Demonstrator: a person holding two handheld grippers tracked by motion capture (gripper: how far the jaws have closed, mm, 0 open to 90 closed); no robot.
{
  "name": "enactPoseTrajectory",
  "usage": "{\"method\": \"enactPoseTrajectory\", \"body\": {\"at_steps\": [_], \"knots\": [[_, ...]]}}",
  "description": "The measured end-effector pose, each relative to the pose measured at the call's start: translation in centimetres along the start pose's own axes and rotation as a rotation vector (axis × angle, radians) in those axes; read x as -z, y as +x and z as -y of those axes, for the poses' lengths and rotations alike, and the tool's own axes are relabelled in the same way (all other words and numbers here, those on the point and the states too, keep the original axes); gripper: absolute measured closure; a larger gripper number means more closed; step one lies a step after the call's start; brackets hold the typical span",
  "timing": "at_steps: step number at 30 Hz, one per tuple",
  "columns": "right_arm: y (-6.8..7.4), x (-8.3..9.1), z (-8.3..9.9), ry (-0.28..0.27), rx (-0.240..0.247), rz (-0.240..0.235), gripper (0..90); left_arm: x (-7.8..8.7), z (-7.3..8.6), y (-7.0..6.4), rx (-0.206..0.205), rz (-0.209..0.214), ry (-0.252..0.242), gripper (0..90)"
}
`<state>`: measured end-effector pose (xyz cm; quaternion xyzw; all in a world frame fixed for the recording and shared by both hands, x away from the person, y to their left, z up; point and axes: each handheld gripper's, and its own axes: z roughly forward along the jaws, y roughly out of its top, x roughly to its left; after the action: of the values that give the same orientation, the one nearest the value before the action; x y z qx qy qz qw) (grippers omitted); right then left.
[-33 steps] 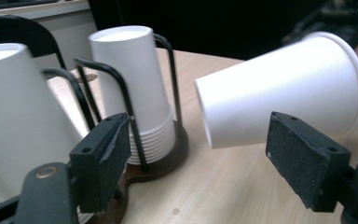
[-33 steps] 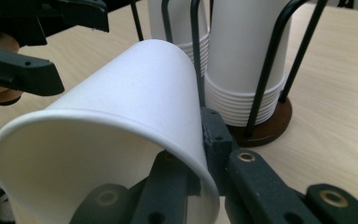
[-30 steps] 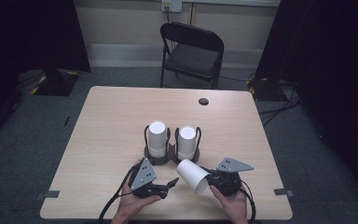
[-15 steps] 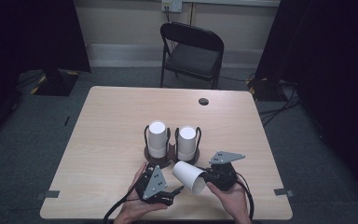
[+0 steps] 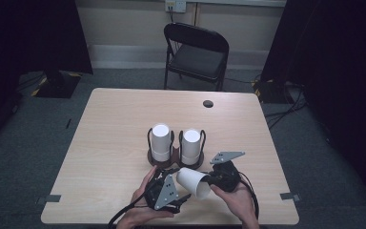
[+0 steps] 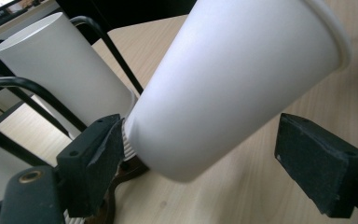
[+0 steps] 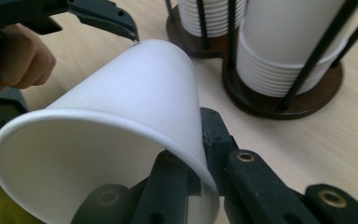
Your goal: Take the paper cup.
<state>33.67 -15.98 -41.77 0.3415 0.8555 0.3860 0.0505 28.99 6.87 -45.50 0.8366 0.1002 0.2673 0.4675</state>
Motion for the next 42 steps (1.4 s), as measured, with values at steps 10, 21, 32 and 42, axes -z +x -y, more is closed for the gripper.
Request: {"method": "enactPoseTrajectory", "body": {"at_steps": [10,21,32,42], "knots": [[0.2,-0.4,-0.6,0.048,-0.003,-0.021,89.0,-0.4,-0.1,-0.5,-0.076,-0.036,0.024,15.0],[0.0,-1.1,-1.2,0.088,-0.011,-0.060,88.8,-1.5,-1.0,-1.1,-0.133,-0.029,0.036,12.6],[-0.5,-1.7,-1.3,0.116,-0.036,-0.077,88.7,-2.6,-1.8,-1.9,-0.149,-0.024,0.029,14.0],[-0.3,-2.4,-1.4,0.147,-0.040,-0.076,89.7,-2.4,-2.2,-2.3,-0.156,-0.039,-0.008,18.1]]}}
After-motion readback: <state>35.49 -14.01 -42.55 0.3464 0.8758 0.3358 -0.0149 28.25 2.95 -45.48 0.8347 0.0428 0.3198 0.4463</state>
